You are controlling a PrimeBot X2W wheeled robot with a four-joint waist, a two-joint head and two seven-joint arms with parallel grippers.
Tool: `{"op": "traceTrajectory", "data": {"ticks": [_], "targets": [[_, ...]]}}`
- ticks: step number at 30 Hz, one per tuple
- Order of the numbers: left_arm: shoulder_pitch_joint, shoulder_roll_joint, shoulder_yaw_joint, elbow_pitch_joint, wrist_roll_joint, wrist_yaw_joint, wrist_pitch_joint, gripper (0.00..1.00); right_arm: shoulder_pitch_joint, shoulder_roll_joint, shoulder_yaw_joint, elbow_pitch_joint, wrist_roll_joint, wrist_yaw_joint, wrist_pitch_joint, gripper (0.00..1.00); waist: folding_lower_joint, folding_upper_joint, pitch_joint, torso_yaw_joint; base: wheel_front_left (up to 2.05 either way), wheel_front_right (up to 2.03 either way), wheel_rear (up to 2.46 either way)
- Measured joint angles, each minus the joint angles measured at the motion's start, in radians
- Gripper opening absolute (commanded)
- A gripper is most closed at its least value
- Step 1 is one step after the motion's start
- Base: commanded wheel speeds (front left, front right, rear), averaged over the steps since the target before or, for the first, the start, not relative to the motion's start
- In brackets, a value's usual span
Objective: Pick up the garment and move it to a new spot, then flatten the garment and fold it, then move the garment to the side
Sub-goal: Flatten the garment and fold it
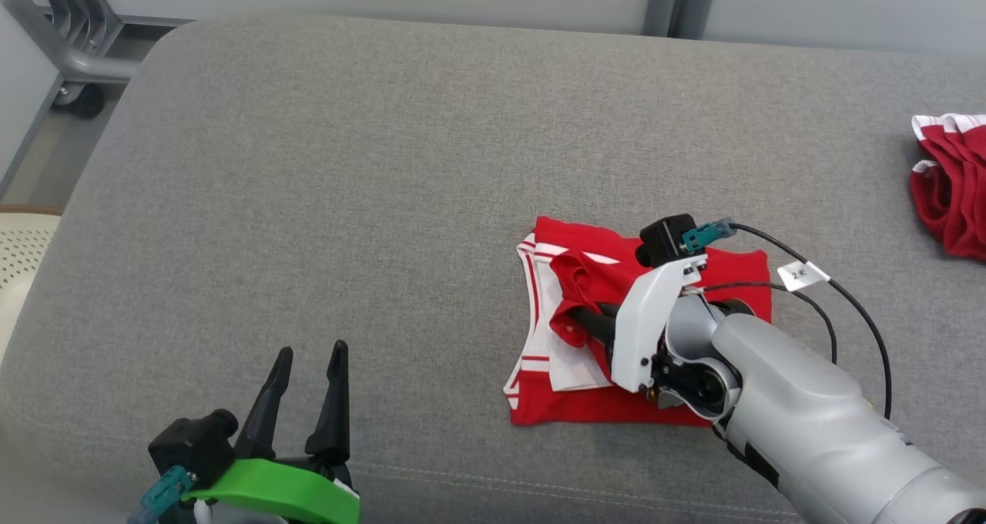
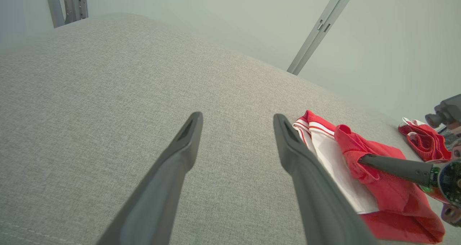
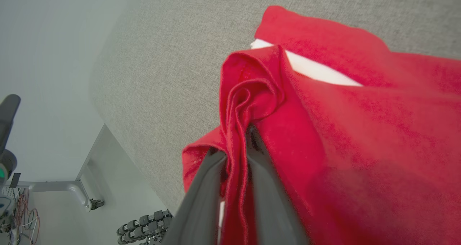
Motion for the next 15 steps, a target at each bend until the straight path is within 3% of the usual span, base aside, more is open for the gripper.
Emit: {"op": "traceTrajectory", "data": {"ticks": [2, 3, 15], "targets": [[0.0, 0.0, 0.003, 0.004, -0.005, 0.0, -0.001, 1.0, -0.01, 0.007, 0.006, 0.017, -0.009, 0.0, 0.0, 0.52, 0.0, 0.0, 0.0, 0.004, 0.0, 0.0, 0.0], [0.0, 0.0, 0.003, 0.007, -0.006, 0.0, -0.002, 1.0, -0.013, 0.01, 0.007, 0.023, -0.011, 0.0, 0.0, 1.0, 0.0, 0.0, 0.0, 0.005, 0.0, 0.0, 0.0], [0.0, -0.001, 0.025, 0.023, -0.007, 0.0, -0.011, 1.0, -0.081, 0.061, 0.002, 0.008, -0.007, 0.012, -0.047, 1.0, 0.0, 0.0, -0.023, -0.027, 0.0, 0.0, 0.0]]}}
